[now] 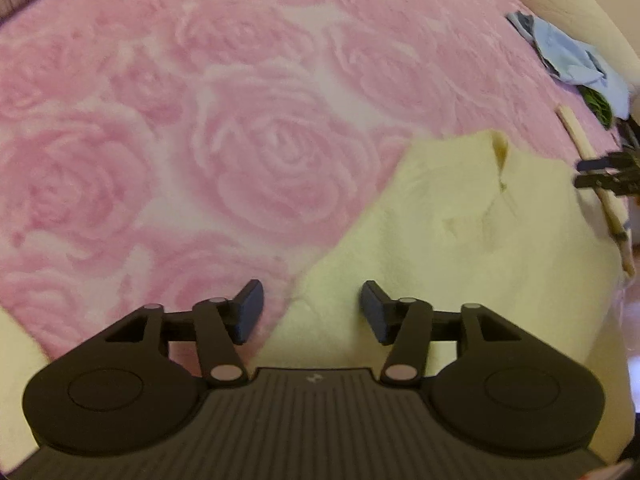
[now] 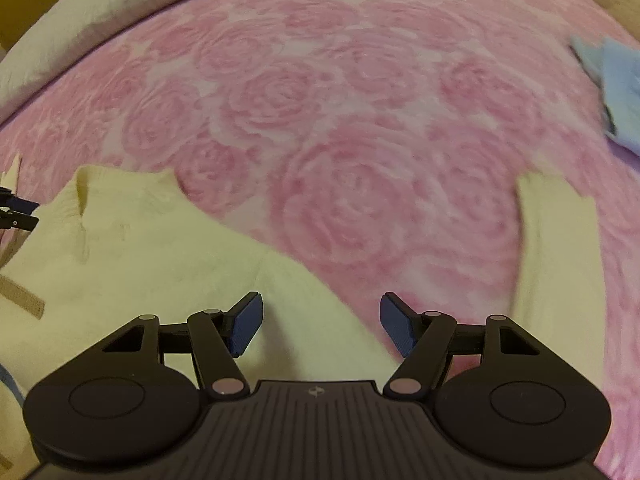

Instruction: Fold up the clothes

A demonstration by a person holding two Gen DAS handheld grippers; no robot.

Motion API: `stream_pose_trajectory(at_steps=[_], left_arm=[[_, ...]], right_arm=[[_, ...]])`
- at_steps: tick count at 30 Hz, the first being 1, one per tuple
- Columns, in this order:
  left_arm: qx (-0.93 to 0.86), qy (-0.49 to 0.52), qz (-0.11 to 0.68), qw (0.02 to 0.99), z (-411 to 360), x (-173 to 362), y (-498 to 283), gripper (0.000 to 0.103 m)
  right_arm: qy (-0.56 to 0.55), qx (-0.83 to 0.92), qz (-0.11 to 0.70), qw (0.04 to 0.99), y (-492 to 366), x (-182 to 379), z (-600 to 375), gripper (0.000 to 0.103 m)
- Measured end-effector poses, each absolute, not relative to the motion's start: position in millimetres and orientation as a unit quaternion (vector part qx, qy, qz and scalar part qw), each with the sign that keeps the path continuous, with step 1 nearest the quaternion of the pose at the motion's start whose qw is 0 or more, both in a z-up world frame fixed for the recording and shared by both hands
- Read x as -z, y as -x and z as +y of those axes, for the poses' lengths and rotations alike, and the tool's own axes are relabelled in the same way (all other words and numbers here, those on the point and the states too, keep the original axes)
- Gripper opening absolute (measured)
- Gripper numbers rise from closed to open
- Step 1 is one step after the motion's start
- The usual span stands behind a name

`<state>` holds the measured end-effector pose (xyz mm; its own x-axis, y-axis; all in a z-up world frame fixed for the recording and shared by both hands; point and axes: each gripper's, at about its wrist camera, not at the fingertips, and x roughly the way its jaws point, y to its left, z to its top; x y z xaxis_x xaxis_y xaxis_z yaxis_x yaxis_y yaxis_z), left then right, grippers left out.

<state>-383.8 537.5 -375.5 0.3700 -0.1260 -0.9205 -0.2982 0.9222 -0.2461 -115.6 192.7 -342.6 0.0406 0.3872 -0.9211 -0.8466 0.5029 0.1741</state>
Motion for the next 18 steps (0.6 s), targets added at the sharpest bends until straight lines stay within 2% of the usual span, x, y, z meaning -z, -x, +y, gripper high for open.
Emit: stream_pose_trajectory(at_steps=[2, 4, 5, 6, 7, 8, 9, 13, 18], left_arm=[[-0.046, 0.163, 0.559, 0.812, 529, 377, 383, 0.057], [-0.048, 0.154, 0.554, 0.817, 526, 378, 386, 0.047], [-0.048, 0.154, 0.549, 0.82, 525, 377, 389, 0.028], [-0.05, 0.157, 0.545, 0.822, 525, 375, 391, 0.018], [-0.053, 0.161, 0.541, 0.824, 524, 373, 394, 0.017], [-0.058, 0.157, 0.536, 0.827, 521, 371, 397, 0.016], [-0.068, 0.15, 0.53, 0.832, 516, 367, 400, 0.015], [-0.12, 0.155, 0.489, 0.85, 506, 340, 416, 0.015], [-0.187, 0.159, 0.422, 0.873, 530, 288, 415, 0.015]], right_arm=[[0.218, -0.454, 0.53, 0.682, 113, 349, 199, 0.069], [0.219, -0.46, 0.533, 0.676, 111, 356, 205, 0.07], [0.217, -0.461, 0.538, 0.672, 110, 359, 205, 0.068], [0.214, -0.462, 0.54, 0.671, 110, 359, 205, 0.057], [0.21, -0.463, 0.542, 0.669, 110, 358, 204, 0.044], [0.203, -0.468, 0.547, 0.663, 111, 356, 202, 0.015], [0.2, -0.469, 0.553, 0.659, 113, 353, 199, 0.008], [0.217, -0.465, 0.499, 0.699, 128, 328, 193, 0.005], [0.201, -0.466, 0.42, 0.752, 121, 286, 213, 0.004]])
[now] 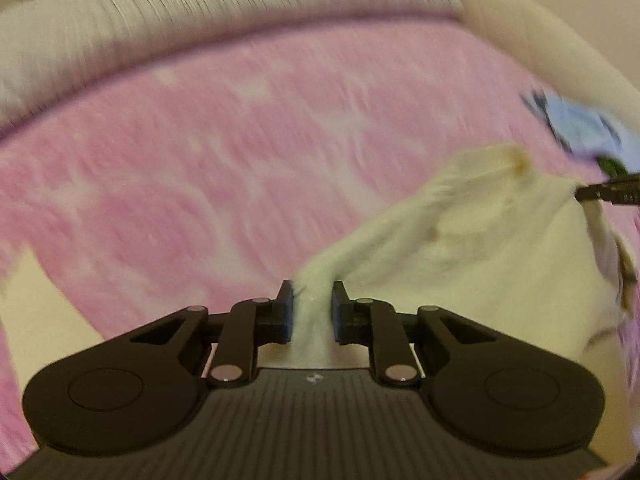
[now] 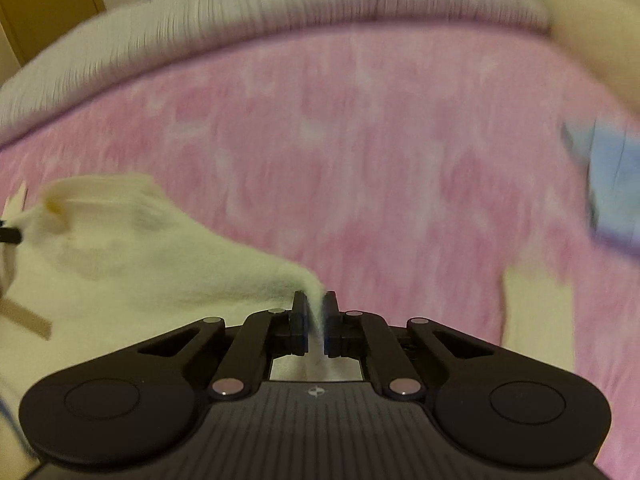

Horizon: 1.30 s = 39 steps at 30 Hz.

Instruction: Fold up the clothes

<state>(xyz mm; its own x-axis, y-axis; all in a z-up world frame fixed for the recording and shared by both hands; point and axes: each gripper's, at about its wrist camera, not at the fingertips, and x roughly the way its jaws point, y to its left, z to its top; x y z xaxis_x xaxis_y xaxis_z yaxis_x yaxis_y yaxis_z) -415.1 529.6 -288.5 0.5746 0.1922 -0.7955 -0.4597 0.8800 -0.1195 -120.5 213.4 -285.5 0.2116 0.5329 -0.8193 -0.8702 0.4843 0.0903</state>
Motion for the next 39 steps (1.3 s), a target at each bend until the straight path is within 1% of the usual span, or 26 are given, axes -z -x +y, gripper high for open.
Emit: stream_pose_trajectory(at_steps=[4, 5, 7, 8, 9, 11, 12, 14, 18, 21, 24, 26, 28, 29, 30, 34, 36, 37, 38, 39], left_arm=[[-0.24, 0.136, 0.37, 0.887, 565, 249, 390, 0.016], [-0.252, 0.128, 0.36, 0.889, 572, 243, 383, 0.017], [-0.281, 0.125, 0.345, 0.887, 585, 233, 374, 0.024], [-0.3, 0.128, 0.342, 0.881, 590, 231, 371, 0.036], [-0.317, 0.133, 0.344, 0.874, 594, 231, 372, 0.052], [-0.323, 0.155, 0.342, 0.869, 595, 233, 385, 0.052], [-0.32, 0.179, 0.346, 0.864, 594, 237, 396, 0.052], [-0.308, 0.236, 0.356, 0.85, 588, 246, 423, 0.048], [-0.294, 0.342, 0.388, 0.804, 535, 272, 498, 0.047], [-0.306, 0.4, 0.418, 0.756, 474, 290, 551, 0.047], [-0.328, 0.463, 0.428, 0.703, 409, 306, 594, 0.048], [-0.348, 0.505, 0.418, 0.67, 366, 315, 616, 0.05], [-0.371, 0.538, 0.391, 0.648, 333, 325, 630, 0.053], [-0.383, 0.551, 0.375, 0.64, 319, 329, 635, 0.057], [-0.397, 0.559, 0.36, 0.632, 310, 335, 637, 0.058], [-0.448, 0.585, 0.3, 0.606, 287, 359, 643, 0.06], [-0.457, 0.591, 0.275, 0.605, 288, 363, 642, 0.069], [-0.459, 0.59, 0.269, 0.608, 290, 363, 639, 0.068], [-0.455, 0.585, 0.271, 0.614, 292, 362, 634, 0.043], [-0.438, 0.582, 0.277, 0.627, 296, 362, 633, 0.009]], right_arm=[[0.185, -0.467, 0.359, 0.787, 96, 251, 268, 0.004], [0.181, -0.464, 0.339, 0.798, 92, 243, 283, 0.004], [0.166, -0.453, 0.306, 0.821, 84, 228, 310, 0.005], [0.154, -0.444, 0.301, 0.83, 80, 222, 320, 0.015], [0.149, -0.429, 0.302, 0.838, 77, 217, 330, 0.05], [0.145, -0.414, 0.287, 0.852, 80, 212, 328, 0.08], [0.143, -0.407, 0.279, 0.858, 81, 210, 327, 0.081], [0.134, -0.431, 0.306, 0.838, 84, 216, 310, 0.082], [0.108, -0.442, 0.426, 0.782, 90, 253, 245, 0.081], [0.071, -0.415, 0.526, 0.739, 101, 287, 182, 0.08], [0.045, -0.378, 0.601, 0.702, 119, 314, 125, 0.08], [0.034, -0.357, 0.64, 0.68, 135, 328, 91, 0.079], [0.022, -0.352, 0.661, 0.662, 149, 335, 66, 0.079], [0.014, -0.353, 0.67, 0.653, 155, 338, 54, 0.079], [0.008, -0.355, 0.675, 0.646, 159, 341, 48, 0.079], [-0.015, -0.364, 0.692, 0.623, 172, 349, 25, 0.078], [-0.022, -0.37, 0.69, 0.622, 179, 347, 18, 0.078], [-0.023, -0.373, 0.687, 0.624, 183, 346, 14, 0.078], [-0.024, -0.376, 0.682, 0.627, 186, 344, 12, 0.078], [-0.021, -0.379, 0.679, 0.628, 192, 344, 10, 0.078]])
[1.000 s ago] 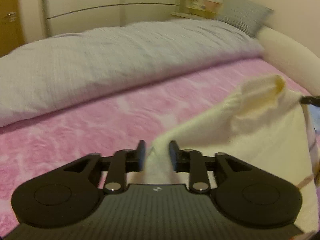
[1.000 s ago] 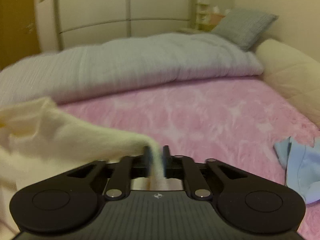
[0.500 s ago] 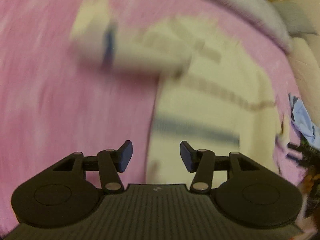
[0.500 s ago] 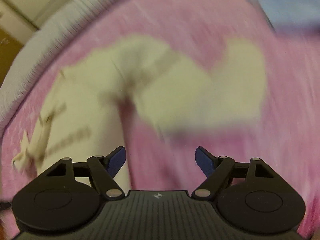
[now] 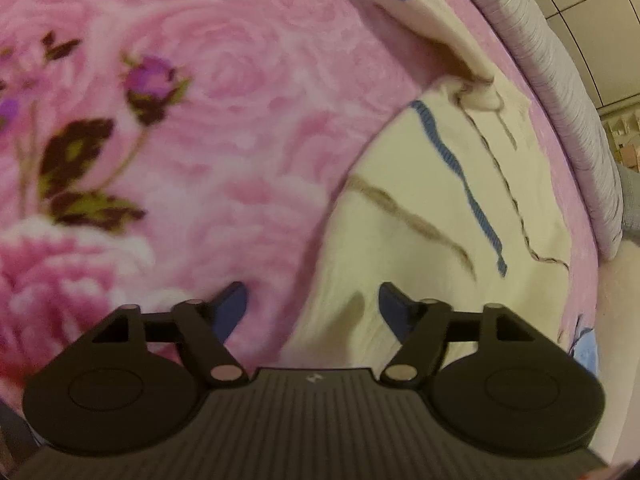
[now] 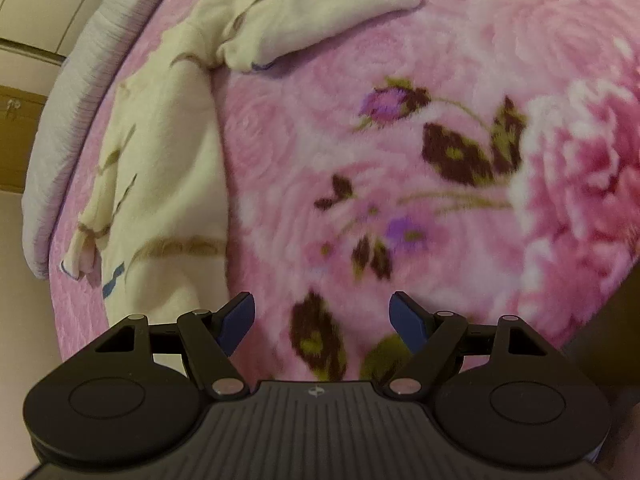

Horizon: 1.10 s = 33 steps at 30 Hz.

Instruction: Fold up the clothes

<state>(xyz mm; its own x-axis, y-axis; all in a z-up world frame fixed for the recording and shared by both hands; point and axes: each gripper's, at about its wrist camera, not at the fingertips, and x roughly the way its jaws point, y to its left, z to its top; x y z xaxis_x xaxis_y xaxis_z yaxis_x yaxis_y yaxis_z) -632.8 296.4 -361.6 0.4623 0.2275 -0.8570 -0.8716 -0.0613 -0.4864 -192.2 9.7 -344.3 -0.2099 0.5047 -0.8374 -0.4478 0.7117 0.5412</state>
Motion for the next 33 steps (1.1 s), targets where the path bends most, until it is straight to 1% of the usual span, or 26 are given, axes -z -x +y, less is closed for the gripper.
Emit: stream_pose_trajectory(at_steps=[1, 4, 6, 8, 11, 14, 16, 18, 20, 21, 22, 23, 24, 25, 26, 31, 33], left_arm=[[-0.425, 0.575, 0.284, 0.639, 301, 357, 633, 0.005], [-0.4, 0.535, 0.308, 0.678, 316, 335, 636, 0.004], [-0.398, 0.49, 0.324, 0.705, 329, 310, 650, 0.004], [-0.4, 0.473, 0.324, 0.715, 346, 291, 674, 0.005], [-0.416, 0.426, 0.344, 0.726, 375, 279, 693, 0.005], [-0.413, 0.402, 0.376, 0.725, 403, 293, 687, 0.005], [-0.402, 0.383, 0.403, 0.728, 409, 306, 677, 0.005], [-0.385, 0.372, 0.426, 0.729, 406, 319, 671, 0.006], [-0.377, 0.382, 0.435, 0.723, 403, 335, 671, 0.011], [-0.379, 0.395, 0.431, 0.717, 403, 341, 674, 0.015], [-0.381, 0.412, 0.424, 0.711, 403, 348, 678, 0.016], [-0.384, 0.428, 0.413, 0.706, 404, 353, 682, 0.016], [-0.386, 0.441, 0.403, 0.703, 404, 355, 686, 0.016], [-0.386, 0.45, 0.397, 0.701, 404, 355, 688, 0.012], [-0.379, 0.457, 0.394, 0.702, 404, 354, 689, 0.006], [-0.346, 0.468, 0.388, 0.714, 383, 323, 692, 0.005], [-0.322, 0.486, 0.377, 0.719, 363, 309, 693, 0.005]], right_arm=[[-0.018, -0.382, 0.676, 0.63, 198, 344, 7, 0.078], [-0.03, -0.374, 0.681, 0.629, 224, 348, -2, 0.075], [-0.076, -0.363, 0.689, 0.623, 242, 349, -8, 0.073], [-0.125, -0.35, 0.695, 0.615, 259, 351, -11, 0.072], [-0.186, -0.33, 0.7, 0.605, 280, 357, -9, 0.072], [-0.248, -0.303, 0.704, 0.592, 295, 370, -8, 0.072], [-0.273, -0.294, 0.7, 0.591, 304, 378, -1, 0.069], [-0.263, -0.291, 0.69, 0.608, 311, 383, 7, 0.063], [-0.245, -0.29, 0.68, 0.628, 317, 386, 15, 0.063], [-0.237, -0.296, 0.674, 0.634, 318, 386, 17, 0.063], [-0.228, -0.302, 0.669, 0.64, 320, 385, 20, 0.063], [-0.224, -0.307, 0.665, 0.643, 321, 384, 23, 0.058], [-0.222, -0.316, 0.662, 0.642, 321, 384, 27, 0.02], [-0.217, -0.326, 0.668, 0.633, 319, 385, 33, 0.009], [-0.211, -0.335, 0.673, 0.624, 318, 386, 39, 0.009], [-0.179, -0.361, 0.628, 0.666, 287, 337, 25, 0.006], [-0.165, -0.36, 0.613, 0.684, 261, 311, -2, 0.005]])
